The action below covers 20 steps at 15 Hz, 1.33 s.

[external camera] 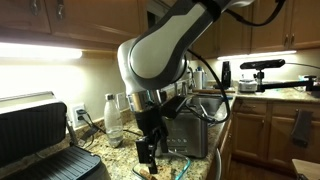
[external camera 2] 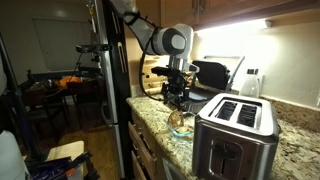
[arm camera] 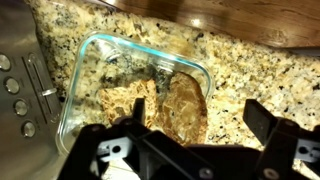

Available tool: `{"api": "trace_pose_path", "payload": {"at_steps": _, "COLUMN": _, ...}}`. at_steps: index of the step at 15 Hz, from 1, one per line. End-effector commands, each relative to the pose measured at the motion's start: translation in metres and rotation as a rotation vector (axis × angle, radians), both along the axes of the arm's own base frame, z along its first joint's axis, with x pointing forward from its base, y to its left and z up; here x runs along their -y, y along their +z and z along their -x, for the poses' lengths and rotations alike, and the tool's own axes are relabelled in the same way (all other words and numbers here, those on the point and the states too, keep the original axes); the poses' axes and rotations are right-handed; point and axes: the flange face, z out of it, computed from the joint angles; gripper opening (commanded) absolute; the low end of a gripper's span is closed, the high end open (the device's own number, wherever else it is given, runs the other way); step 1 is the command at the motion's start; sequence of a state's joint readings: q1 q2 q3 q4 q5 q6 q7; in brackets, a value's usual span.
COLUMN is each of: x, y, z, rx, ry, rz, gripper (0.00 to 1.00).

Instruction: Put one slice of bread inside the toaster

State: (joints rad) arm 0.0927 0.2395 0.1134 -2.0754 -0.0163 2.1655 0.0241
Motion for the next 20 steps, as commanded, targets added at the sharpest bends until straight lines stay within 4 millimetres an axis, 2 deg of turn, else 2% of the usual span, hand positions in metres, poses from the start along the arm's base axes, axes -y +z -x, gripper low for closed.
{"api": "trace_pose_path", "payload": {"at_steps": 1, "x": -0.006, "y": 0.000, "z": -0.003, "rx": -0.005, "ry": -0.023, "rz": -0.007, "gripper": 1.00}}
{"api": "trace_pose_path", "payload": {"at_steps": 20, "x": -0.008, "y": -0.029, "z": -0.026, "rx": -0.029, "ry": -0.033, "rz": -0.008, "gripper": 1.00}}
